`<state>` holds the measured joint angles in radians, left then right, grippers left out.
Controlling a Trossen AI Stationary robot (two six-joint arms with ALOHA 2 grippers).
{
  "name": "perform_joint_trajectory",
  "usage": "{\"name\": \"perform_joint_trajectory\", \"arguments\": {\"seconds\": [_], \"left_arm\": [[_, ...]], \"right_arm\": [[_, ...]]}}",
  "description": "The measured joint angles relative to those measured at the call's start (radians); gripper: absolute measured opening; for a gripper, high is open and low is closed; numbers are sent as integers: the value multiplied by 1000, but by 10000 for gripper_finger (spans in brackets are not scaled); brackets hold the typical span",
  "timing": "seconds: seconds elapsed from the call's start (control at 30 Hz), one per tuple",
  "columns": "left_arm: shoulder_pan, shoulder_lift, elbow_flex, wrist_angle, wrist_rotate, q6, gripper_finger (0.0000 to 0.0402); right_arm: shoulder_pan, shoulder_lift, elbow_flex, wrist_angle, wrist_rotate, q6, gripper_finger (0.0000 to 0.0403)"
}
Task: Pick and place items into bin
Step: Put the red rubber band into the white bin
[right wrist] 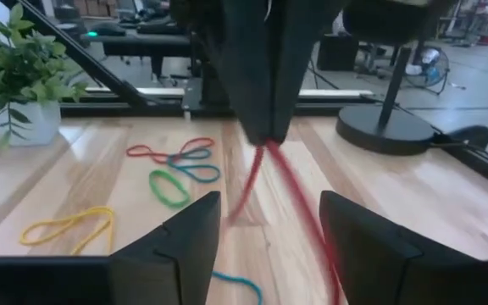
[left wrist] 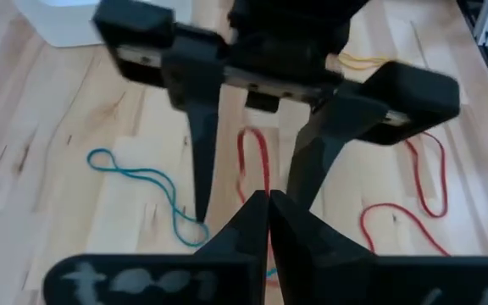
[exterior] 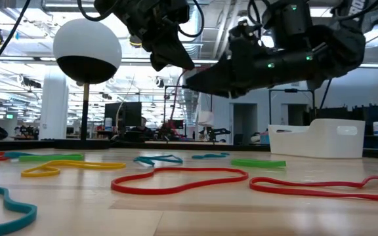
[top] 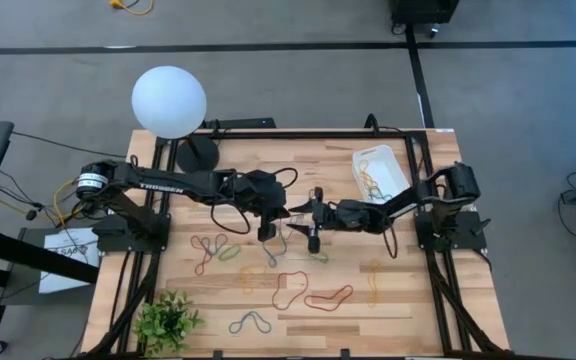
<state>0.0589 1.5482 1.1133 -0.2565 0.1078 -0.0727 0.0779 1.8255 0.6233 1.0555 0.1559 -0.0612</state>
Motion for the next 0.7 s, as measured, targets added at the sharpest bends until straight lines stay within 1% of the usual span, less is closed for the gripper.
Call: {"name": "perform_joint_trajectory", "arguments": {"seconds": [0.13,0.3,0.7], "left_arm": [[0,0,0,-19,-7,0,0],[0,0,0,-60,-43,-1,0],[0,-1,0,-68,-42,-1,0]], "right_arm": [[2,27,13,-6,0,-36,173],[5,14,13,-47,1,-53,135],[-4,-1,13,-59,5,-54,49]]}}
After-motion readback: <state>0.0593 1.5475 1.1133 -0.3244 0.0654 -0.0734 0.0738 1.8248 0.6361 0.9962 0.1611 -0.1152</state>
